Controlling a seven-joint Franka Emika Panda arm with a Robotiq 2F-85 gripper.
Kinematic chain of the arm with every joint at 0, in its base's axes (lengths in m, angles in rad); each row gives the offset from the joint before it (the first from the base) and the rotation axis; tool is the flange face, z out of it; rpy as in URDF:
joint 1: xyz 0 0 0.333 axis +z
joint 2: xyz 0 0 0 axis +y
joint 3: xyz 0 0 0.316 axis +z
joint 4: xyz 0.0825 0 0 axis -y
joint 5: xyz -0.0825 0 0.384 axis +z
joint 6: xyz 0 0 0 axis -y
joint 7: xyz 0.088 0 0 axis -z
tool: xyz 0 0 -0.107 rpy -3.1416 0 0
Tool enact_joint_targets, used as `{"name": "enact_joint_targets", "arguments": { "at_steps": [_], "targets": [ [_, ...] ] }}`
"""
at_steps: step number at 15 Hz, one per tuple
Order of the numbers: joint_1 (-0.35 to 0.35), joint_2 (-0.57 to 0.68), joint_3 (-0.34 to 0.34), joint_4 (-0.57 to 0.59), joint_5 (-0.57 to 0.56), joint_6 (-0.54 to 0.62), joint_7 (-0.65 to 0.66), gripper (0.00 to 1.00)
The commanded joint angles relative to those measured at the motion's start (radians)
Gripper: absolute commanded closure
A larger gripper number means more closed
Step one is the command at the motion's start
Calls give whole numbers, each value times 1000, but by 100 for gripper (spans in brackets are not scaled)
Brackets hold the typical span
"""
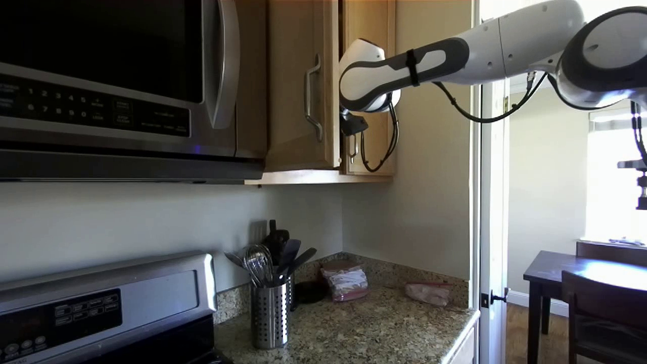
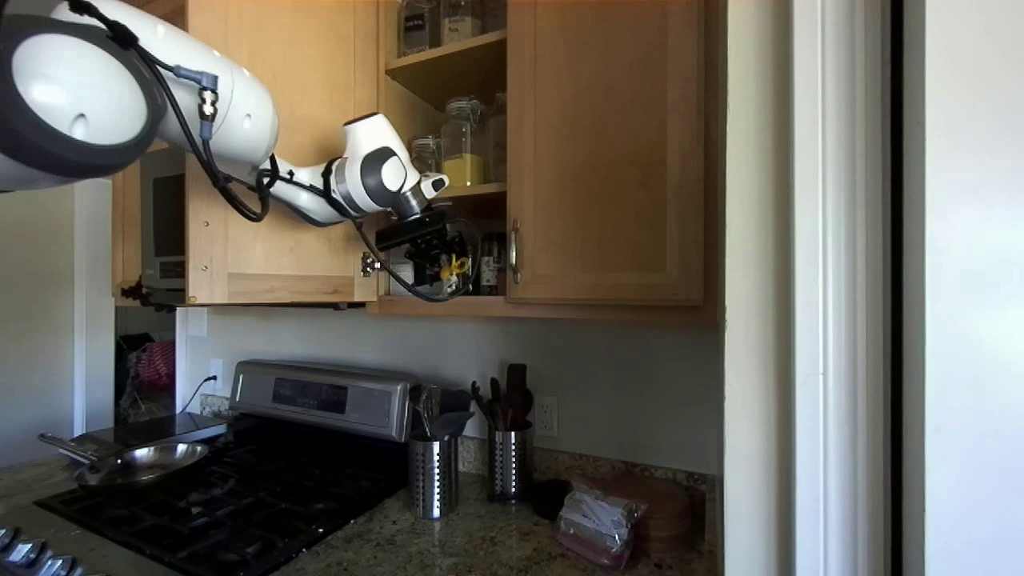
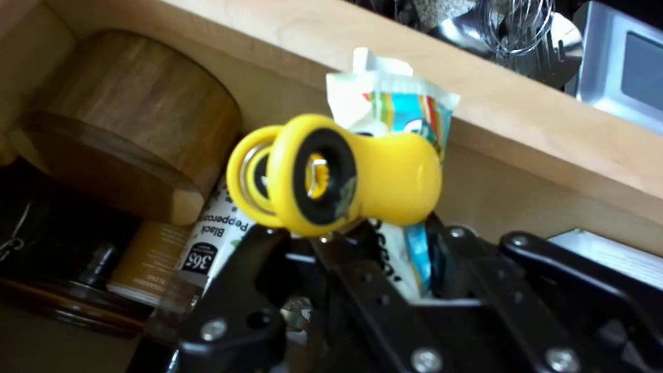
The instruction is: Open the top cabinet then pick up the yellow object on the counter place it inside the cabinet and then close the cabinet
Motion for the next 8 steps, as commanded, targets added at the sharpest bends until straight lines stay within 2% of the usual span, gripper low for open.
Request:
{"name": "enact_joint_targets", "arguments": {
  "at_steps": [1,8],
  "targets": [
    [-16,99,16,135,32,28,-78,92],
    [-20,247,47,297,97,50,-185,91]
  ]
}}
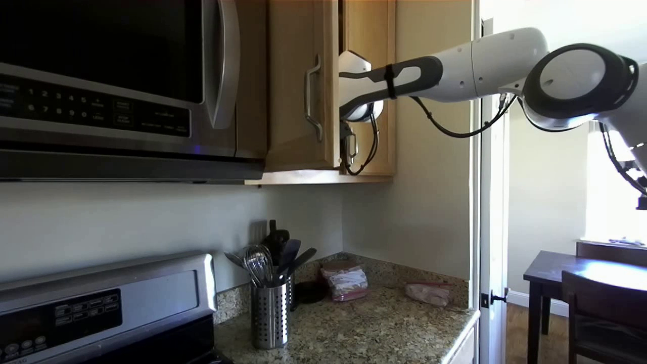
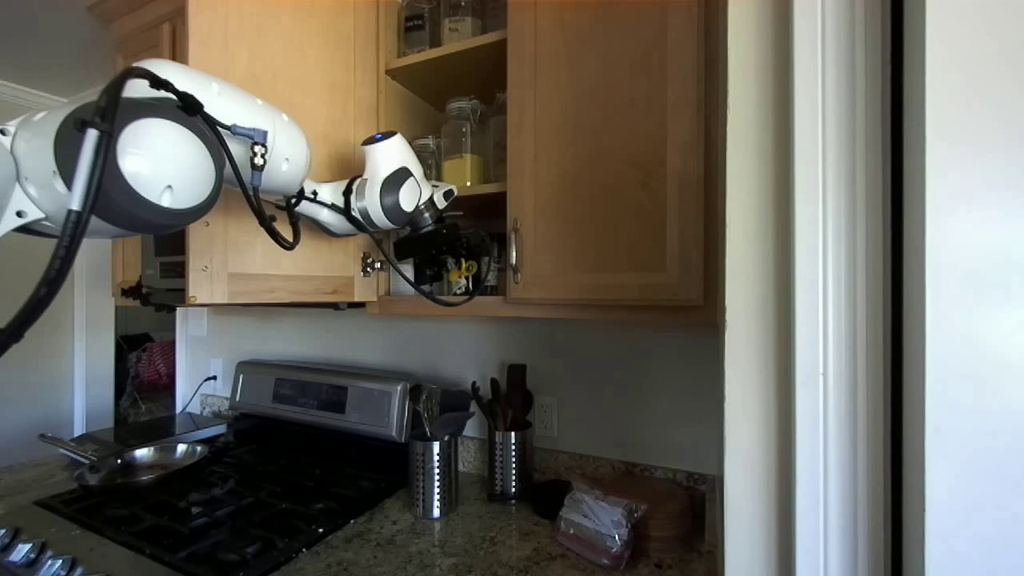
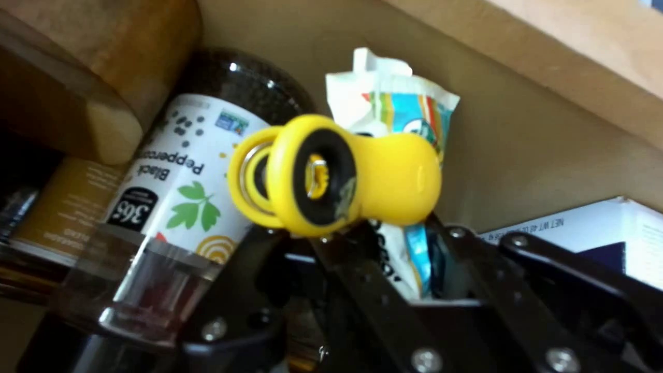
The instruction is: Open the top cabinet then pick up the yellow object on the counter place it inside the cabinet and then close the cabinet
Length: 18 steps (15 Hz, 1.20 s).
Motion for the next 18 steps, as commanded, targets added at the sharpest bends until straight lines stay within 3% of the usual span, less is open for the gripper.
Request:
{"name": "enact_joint_targets", "arguments": {
  "at_steps": [1,3,6,12,18],
  "targets": [
    [-20,90,31,103,40,19,-70,66],
    [-23,117,37,133,46,27,-86,62],
    [-22,125,33,160,41,27,-97,42],
    [-26,76,29,106,36,96,-109,3],
    [-17,38,6,43,21,86,-79,0]
  ]
}}
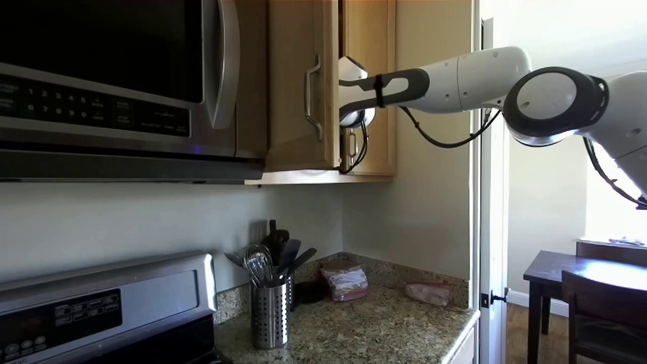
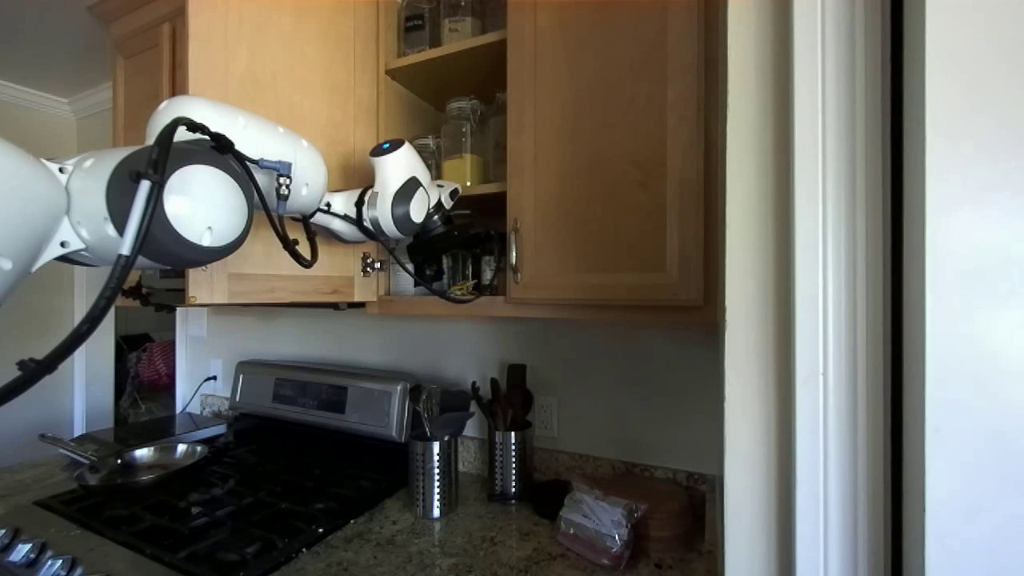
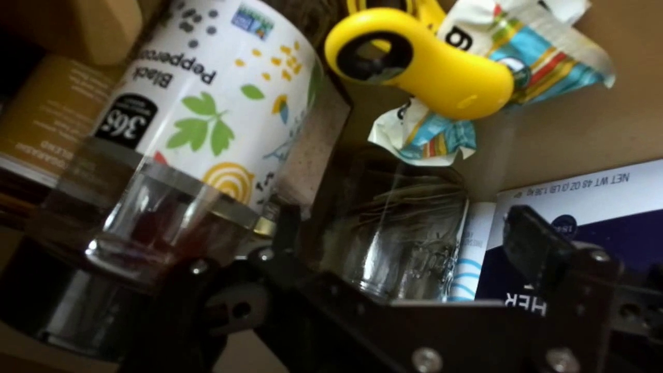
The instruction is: Open the top cabinet then pick up the yellow object on the counter place it inside the cabinet and then close the cabinet
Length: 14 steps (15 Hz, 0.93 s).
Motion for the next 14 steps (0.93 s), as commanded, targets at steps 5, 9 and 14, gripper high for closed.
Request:
{"name": "enact_joint_targets", "arguments": {
  "at_steps": [5,9,14],
  "targets": [
    [-19,-102,12,-143,40,-50,13,0],
    [-6,-117,-16,-168,21,-42,60,0],
    [-12,-237,-28,-309,19,-20,142,0]
  ]
}}
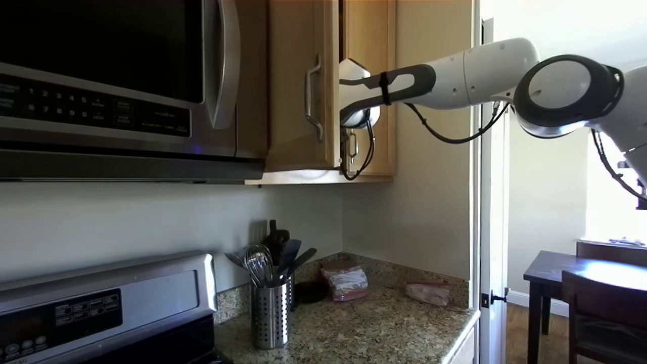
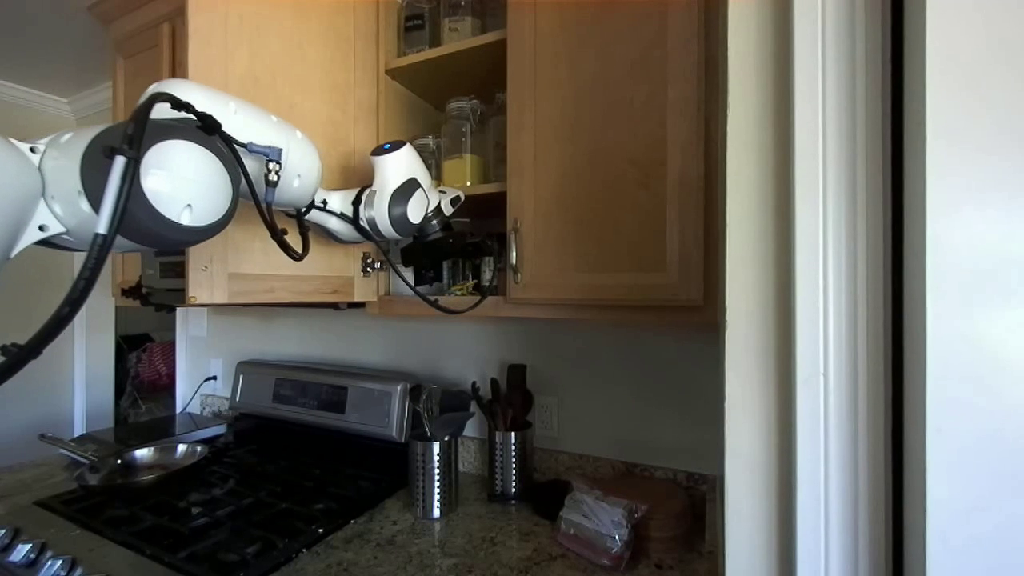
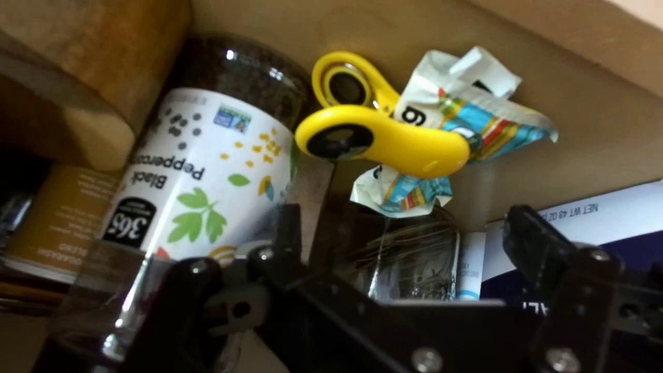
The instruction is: Open the top cabinet then pick up the yellow object on the counter place it inside the cabinet and then close the cabinet
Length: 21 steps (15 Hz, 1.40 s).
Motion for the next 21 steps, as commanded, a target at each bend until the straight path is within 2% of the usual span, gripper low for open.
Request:
{"name": "enact_joint_targets", "arguments": {
  "at_steps": [1,9,18,21],
  "targets": [
    [-7,-191,-28,-226,-10,12,67,0],
    [-35,-455,-52,-537,19,34,94,0],
    [-36,-773,-68,-961,-2,-17,110,0],
    [-36,-839,-71,-1064,-15,-73,113,0]
  ]
}}
